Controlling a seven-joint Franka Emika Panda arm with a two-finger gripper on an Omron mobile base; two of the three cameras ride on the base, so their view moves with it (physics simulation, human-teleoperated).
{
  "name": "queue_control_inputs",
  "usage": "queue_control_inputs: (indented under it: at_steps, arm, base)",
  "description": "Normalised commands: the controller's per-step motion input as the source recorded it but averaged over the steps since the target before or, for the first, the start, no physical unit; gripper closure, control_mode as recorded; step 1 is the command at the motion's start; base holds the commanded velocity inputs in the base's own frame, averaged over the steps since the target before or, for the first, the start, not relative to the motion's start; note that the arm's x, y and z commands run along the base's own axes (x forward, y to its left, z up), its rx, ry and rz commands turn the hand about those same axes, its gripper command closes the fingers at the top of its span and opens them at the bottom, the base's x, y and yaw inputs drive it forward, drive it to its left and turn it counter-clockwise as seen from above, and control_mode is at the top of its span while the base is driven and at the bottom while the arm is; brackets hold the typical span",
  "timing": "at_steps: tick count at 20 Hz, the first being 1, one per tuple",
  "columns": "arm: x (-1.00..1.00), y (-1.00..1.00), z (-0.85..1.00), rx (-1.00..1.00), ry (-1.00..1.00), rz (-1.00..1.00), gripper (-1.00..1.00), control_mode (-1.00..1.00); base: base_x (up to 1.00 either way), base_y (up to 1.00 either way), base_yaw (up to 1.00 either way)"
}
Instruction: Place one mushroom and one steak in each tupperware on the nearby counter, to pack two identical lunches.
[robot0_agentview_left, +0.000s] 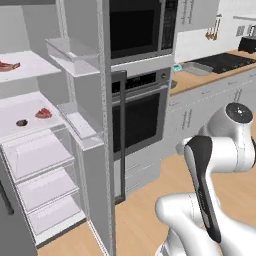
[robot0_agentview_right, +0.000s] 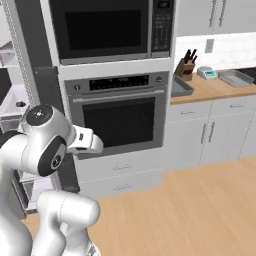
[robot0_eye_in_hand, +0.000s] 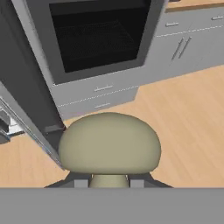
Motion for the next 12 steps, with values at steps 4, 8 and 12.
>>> queue_control_inputs:
  at_steps: [4,8,12]
  arm:
    - [0.0,0.0,0.0,0.0,0.0,0.0,1.0,1.0]
    - [0.0,0.0,0.0,0.0,0.0,0.0,1.0,1.0]
    - [0.0,0.0,0.0,0.0,0.0,0.0,1.0,1.0]
  base:
    - [1.0,-1.0,-0.06]
    - [1.0,-1.0,0.0]
    - [1.0,-1.0,-0.03]
